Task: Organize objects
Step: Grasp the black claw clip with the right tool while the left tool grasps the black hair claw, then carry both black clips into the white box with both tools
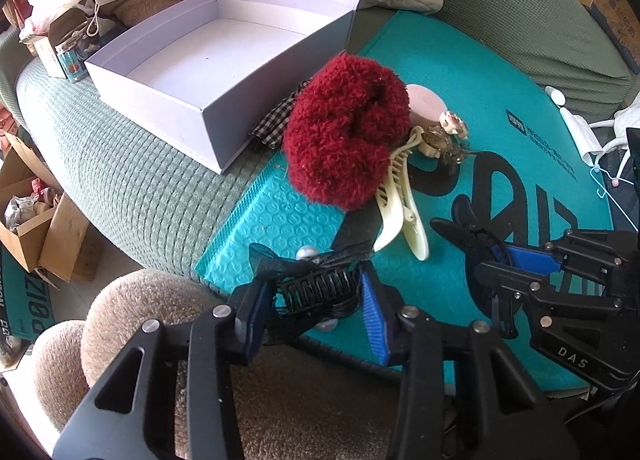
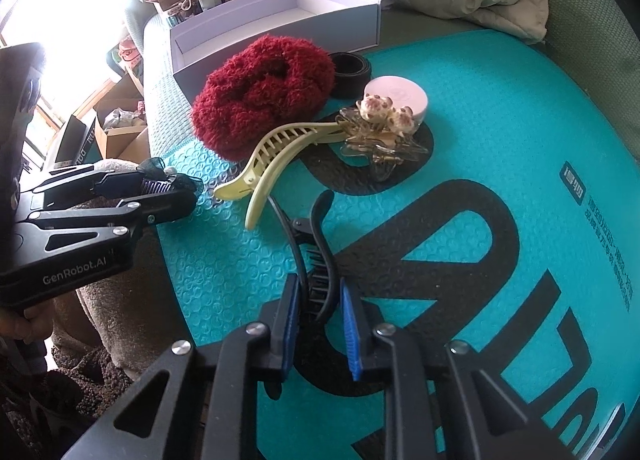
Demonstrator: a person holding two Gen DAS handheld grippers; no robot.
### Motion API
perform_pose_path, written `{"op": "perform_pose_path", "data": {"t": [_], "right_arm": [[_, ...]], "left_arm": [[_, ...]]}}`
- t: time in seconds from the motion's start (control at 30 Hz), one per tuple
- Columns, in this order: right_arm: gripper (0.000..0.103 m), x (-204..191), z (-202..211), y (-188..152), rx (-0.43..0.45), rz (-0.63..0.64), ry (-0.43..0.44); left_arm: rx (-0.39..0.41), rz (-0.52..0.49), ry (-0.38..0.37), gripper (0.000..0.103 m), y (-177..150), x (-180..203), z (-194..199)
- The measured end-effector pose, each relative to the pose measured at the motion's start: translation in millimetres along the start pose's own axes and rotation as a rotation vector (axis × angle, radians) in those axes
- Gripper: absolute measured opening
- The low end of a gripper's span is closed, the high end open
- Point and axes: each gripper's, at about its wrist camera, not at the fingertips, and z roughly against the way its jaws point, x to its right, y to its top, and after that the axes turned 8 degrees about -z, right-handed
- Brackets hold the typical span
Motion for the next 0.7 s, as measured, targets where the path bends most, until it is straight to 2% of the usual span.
{"op": "perform_pose_path", "data": {"t": [0.2,0.23,0.33,0.4,0.47,0.7], "right_arm": [[0.019,-4.2,10.9,2.9,0.029,0.023,0.001],[0.019,-5.9,13.0,3.3,0.034,0.030,0.002],[0.019,-11.2,17.7,4.3,0.045,0.050,0.008],[0.019,-15.6,19.3,5.5,0.051,0.065,0.013],[0.019,-21.4,20.7,6.9,0.057,0.084,0.018],[0.019,-46.0,24.7,13.8,0.081,0.163,0.045]], "left_arm": [[0.026,-0.002,0.017,0.040,-7.4,-2.7,11.1],[0.028,0.002,0.021,0.040,-5.1,6.2,16.8],[0.033,0.012,0.037,0.040,-8.8,1.3,25.0],[0.036,0.023,0.046,0.040,0.8,-1.8,35.1],[0.045,0.032,0.058,0.040,-7.3,7.7,47.9],[0.067,0.076,0.083,0.040,-15.7,-7.9,63.4]]}}
